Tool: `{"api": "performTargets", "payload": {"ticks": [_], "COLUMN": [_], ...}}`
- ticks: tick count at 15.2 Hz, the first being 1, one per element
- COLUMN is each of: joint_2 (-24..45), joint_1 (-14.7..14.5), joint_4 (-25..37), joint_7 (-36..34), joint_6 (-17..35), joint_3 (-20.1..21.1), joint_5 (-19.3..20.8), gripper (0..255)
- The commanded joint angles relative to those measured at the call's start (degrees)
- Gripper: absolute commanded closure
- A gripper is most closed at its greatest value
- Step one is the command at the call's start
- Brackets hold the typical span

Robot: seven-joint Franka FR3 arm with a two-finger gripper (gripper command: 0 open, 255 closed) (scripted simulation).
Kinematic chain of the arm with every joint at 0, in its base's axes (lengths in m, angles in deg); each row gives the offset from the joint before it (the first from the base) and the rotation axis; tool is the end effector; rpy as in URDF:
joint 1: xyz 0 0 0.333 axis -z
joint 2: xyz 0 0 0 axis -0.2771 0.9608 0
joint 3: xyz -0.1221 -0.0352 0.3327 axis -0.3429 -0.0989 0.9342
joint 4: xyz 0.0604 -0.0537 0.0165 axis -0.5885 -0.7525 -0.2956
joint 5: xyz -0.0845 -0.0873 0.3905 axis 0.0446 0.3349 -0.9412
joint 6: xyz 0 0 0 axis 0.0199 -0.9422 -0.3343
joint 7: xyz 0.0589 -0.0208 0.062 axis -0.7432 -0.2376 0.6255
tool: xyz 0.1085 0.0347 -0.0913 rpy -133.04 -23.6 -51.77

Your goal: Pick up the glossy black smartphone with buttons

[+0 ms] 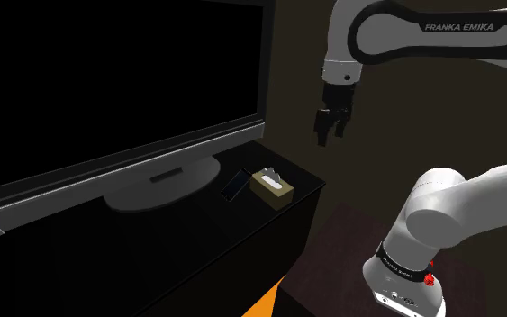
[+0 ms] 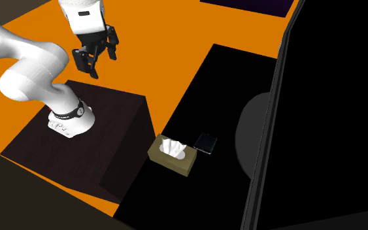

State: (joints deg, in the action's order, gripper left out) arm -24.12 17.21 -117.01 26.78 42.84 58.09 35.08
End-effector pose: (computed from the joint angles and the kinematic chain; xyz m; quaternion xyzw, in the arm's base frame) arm 0.2849 0.0131 0.5440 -0.9971 0.0584 0.0494 0.0024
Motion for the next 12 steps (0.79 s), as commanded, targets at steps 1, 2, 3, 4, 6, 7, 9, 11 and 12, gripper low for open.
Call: {"api": "performTargets", "payload": {"ticks": [1, 2, 3, 4, 6, 7, 9, 11, 12], "joint_2": [0.0, 1.36, 2.82, 4.39, 7.82, 9.68, 13.64, 17.93, 20.18], "joint_1": [0.0, 0.14, 0.24, 0.31, 0.33, 0.26, -0.06, -0.53, -0.85], "joint_4": [0.0, -0.46, -0.83, -1.1, -1.35, -1.33, -0.97, -0.2, 0.35], "joint_7": [0.0, 1.11, 2.25, 3.44, 5.97, 7.32, 10.19, 13.38, 15.08], "joint_6": [0.0, 2.05, 4.07, 6.07, 9.94, 11.79, 15.31, 18.48, 19.9], "joint_3": [0.0, -1.25, -2.5, -3.73, -6.15, -7.34, -9.73, -12.03, -13.17], "joint_5": [0.0, -0.45, -0.97, -1.56, -2.98, -3.82, -5.8, -8.26, -9.69], "gripper": [0, 0, 0, 0, 0, 0, 0, 0, 0]}}
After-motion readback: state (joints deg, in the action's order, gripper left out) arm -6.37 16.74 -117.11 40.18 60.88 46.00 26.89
